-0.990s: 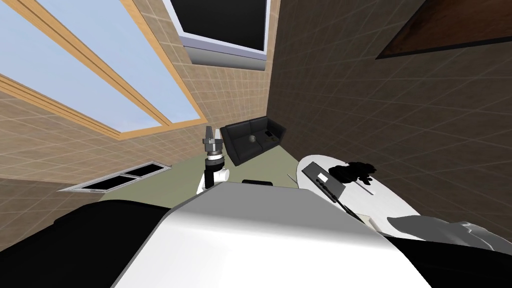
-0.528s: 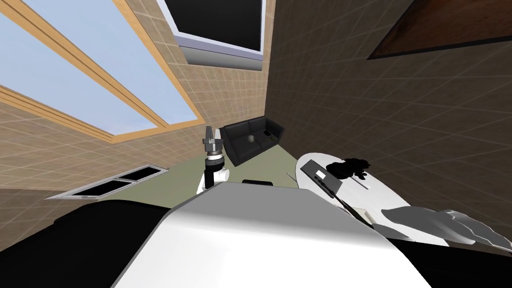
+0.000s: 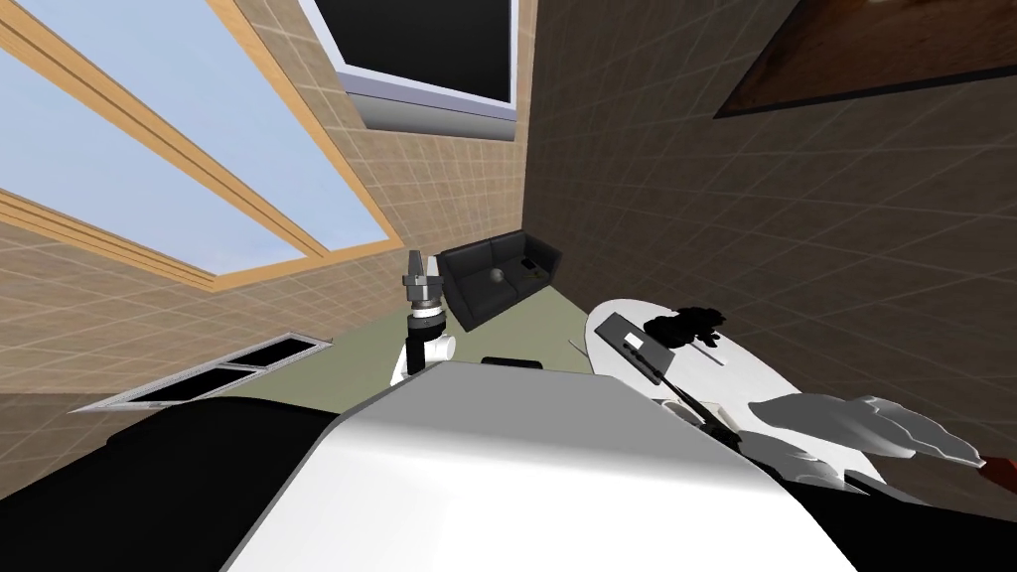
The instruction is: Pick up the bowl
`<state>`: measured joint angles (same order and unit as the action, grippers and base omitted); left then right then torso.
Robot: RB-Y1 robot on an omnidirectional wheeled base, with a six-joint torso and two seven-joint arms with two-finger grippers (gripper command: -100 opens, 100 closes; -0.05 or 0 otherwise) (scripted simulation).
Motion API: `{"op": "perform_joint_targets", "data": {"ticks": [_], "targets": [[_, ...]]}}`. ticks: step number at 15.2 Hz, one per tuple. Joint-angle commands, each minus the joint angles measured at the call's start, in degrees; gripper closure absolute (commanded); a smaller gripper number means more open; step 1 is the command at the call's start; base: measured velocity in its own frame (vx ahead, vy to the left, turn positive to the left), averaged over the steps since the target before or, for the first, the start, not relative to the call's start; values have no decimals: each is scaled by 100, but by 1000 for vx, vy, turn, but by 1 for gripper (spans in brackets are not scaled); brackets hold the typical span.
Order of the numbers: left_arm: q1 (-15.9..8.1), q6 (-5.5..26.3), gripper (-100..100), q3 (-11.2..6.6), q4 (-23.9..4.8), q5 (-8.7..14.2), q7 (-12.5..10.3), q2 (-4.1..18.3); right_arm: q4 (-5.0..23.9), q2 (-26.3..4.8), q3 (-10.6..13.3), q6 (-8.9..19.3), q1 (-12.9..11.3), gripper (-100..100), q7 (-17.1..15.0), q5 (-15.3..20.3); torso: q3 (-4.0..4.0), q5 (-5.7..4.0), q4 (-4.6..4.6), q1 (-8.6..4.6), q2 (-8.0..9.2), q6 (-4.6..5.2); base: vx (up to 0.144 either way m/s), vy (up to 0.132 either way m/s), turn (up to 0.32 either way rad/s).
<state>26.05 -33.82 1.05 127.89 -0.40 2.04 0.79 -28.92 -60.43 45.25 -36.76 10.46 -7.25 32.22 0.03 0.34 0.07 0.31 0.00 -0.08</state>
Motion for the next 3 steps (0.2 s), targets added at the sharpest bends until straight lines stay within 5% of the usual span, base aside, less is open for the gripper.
{"op": "perform_joint_targets", "data": {"ticks": [1, 3], "targets": [[0, 0, 0, 0, 0, 0, 0, 0, 119, -45, 286, -27, -172, 100, 17, -171, 0, 0, 0, 0, 0, 0, -19, 14, -84], [0, 0, 0, 0, 0, 0, 0, 0, 101, -31, 229, -25, -139, 100, 17, -139, 0, 3, -2, 6, 1, 4, -9, 9, -19]]}}
